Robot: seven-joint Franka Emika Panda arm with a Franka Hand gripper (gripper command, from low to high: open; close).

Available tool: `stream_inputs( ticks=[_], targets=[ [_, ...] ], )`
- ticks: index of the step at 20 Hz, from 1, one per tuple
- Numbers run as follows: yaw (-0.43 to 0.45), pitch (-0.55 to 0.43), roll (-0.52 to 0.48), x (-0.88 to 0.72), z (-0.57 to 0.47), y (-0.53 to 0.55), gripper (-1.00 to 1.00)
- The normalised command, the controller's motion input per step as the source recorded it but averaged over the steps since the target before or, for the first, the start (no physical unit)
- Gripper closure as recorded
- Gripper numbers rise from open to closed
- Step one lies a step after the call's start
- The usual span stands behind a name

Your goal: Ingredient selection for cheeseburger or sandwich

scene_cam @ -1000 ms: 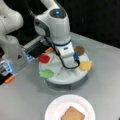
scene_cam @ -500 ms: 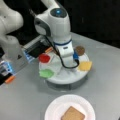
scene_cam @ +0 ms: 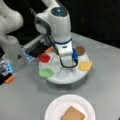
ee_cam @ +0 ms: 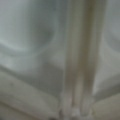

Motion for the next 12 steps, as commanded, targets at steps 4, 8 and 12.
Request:
stream_inputs(
  ticks=[4, 8, 12],
  targets=[
    [-0.019, -0.002, -0.026, 0.08, 0.22, 0.26, -1.0],
    [-0.017, 0.017, -0.042, 0.12, 0.3, 0.21, -1.0],
    [-0.019, 0.081, -0.057, 0.13, 0.34, 0.15, -1.0]
  ],
)
